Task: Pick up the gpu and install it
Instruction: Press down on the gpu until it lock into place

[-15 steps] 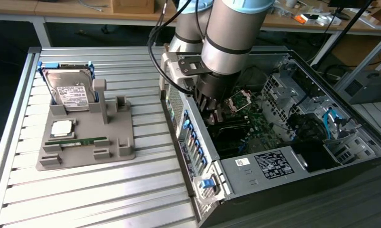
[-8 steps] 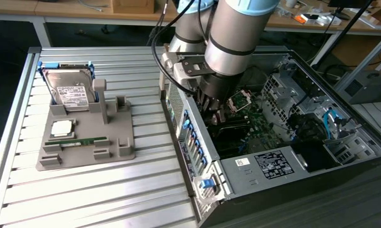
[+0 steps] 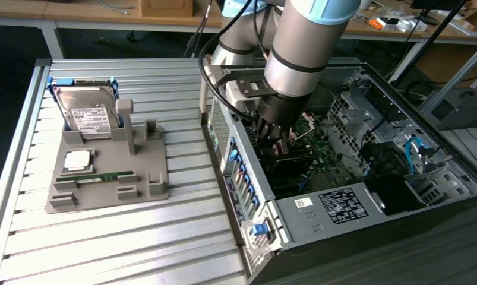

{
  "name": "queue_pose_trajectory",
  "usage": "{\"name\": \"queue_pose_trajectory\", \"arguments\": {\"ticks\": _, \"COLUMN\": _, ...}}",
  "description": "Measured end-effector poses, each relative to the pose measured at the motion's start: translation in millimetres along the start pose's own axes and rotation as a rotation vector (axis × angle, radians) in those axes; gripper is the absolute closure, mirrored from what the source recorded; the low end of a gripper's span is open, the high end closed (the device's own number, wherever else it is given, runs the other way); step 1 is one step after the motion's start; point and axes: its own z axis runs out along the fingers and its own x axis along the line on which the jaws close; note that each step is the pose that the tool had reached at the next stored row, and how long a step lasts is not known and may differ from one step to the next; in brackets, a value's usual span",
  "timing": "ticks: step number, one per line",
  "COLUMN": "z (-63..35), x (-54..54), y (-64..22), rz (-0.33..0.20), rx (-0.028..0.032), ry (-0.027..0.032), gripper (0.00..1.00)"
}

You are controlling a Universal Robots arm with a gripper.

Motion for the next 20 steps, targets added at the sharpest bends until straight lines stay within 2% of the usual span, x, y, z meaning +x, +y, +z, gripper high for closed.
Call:
{"name": "queue_pose_trajectory", "arguments": {"ticks": 15, "z": 10.1, "x": 3.2, "y": -6.7, "rz": -0.005, "rx": -0.0109, "ry": 0.0004, "gripper": 0.9}}
{"name": "queue_pose_trajectory", "arguments": {"ticks": 20, "z": 13.2, "x": 3.3, "y": -6.9, "rz": -0.006, "rx": -0.0115, "ry": 0.0002, "gripper": 0.9}}
